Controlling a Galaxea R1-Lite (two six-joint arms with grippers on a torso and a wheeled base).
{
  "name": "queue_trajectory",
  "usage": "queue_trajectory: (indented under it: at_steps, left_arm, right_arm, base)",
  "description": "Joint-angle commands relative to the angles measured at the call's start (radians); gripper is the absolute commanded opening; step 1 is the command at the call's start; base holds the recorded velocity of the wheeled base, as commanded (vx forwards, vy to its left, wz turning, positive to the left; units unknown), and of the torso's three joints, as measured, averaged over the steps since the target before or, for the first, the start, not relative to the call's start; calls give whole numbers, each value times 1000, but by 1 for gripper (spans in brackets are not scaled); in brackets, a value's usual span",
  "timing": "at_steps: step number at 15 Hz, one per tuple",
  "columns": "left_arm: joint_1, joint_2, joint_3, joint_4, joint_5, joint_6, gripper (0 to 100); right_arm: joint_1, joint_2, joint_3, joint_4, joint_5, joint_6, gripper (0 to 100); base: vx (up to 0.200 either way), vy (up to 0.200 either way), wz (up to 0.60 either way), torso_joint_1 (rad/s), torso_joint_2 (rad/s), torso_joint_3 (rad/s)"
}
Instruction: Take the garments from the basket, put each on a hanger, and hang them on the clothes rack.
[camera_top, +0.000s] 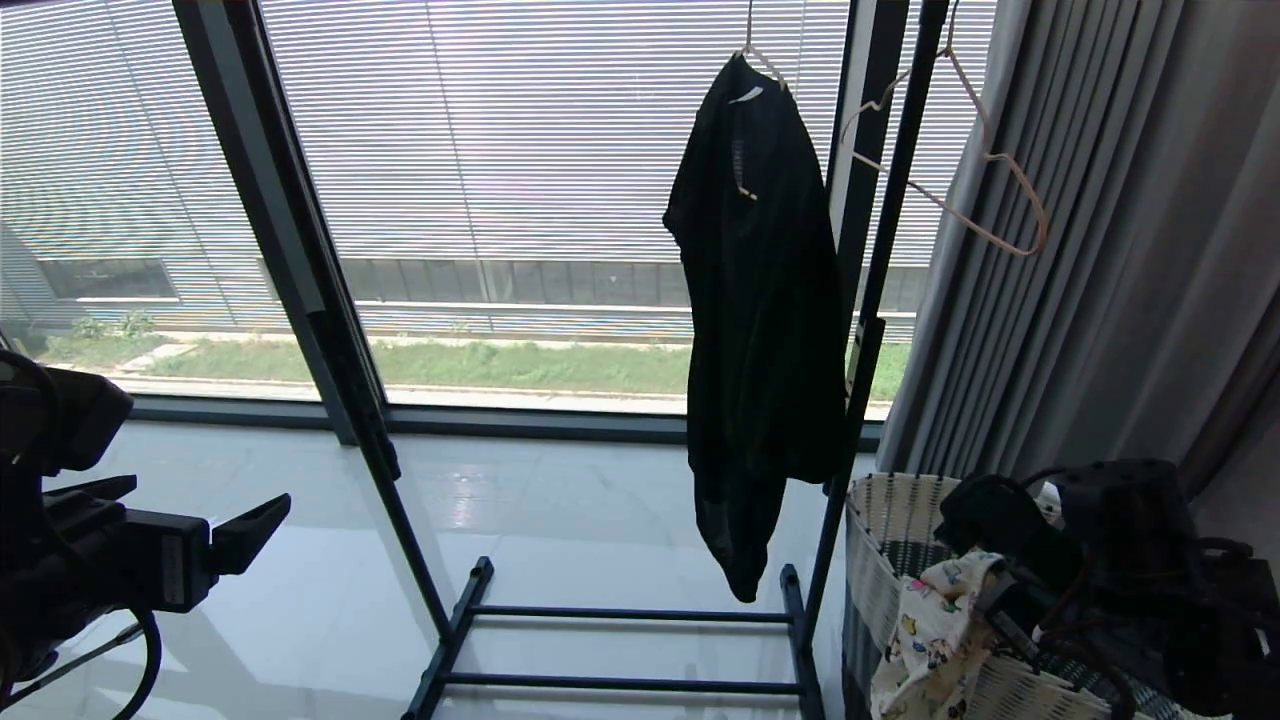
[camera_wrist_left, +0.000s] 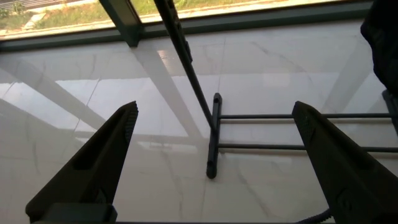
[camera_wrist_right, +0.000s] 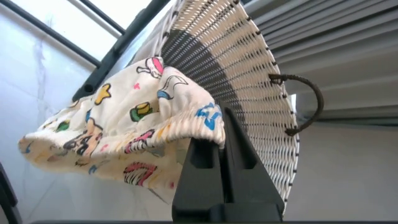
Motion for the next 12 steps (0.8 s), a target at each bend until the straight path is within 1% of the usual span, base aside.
queue_trajectory:
  at_steps: [1, 3, 4, 6, 7, 8, 9, 10, 11, 12]
  left_arm:
    - [0, -1, 0, -5, 0, 2, 100]
    - [-2, -1, 0, -17, 0, 5, 100]
    - [-8, -1, -2, -17, 0, 5, 100]
    - [-52, -7, -5, -19, -1, -1, 100]
    - [-107, -9, -9, -37, -6, -11, 100]
    - [-187, -6, -15, -76, -27, -58, 100]
    - [-273, 5, -38, -109, -66, -127, 100]
    - [-354, 31, -69, -114, -83, -166, 100]
    - [-422, 60, -94, -116, -83, -172, 100]
    - [-480, 94, -118, -116, -83, -172, 100]
  right_arm:
    - [7, -83, -9, 19, 0, -15, 0]
    - [8, -112, -53, 62, 0, -21, 0]
    - [16, -123, -96, 100, 0, -23, 0]
    - [33, -130, -217, 211, 3, -20, 0]
    - [51, -127, -299, 268, 8, -17, 0]
    - [65, -123, -372, 312, 14, -17, 0]
    - [83, -121, -440, 353, 18, -15, 0]
    - [100, -118, -501, 390, 21, -14, 0]
    - [119, -117, -553, 416, 21, 5, 0]
    - [146, -109, -613, 449, 21, 46, 0]
  base:
    - [-200, 0, 0, -2, 2, 2]
    - [-200, 0, 0, 5, 2, 7]
    - [-200, 0, 0, 2, 2, 2]
    - [0, 0, 0, 0, 0, 0]
    - [0, 0, 0, 0, 0, 0]
    - [0, 0, 0, 0, 0, 0]
    - [0, 0, 0, 0, 0, 0]
    - [0, 0, 0, 0, 0, 0]
    - [0, 0, 0, 0, 0, 0]
    - [0, 0, 0, 0, 0, 0]
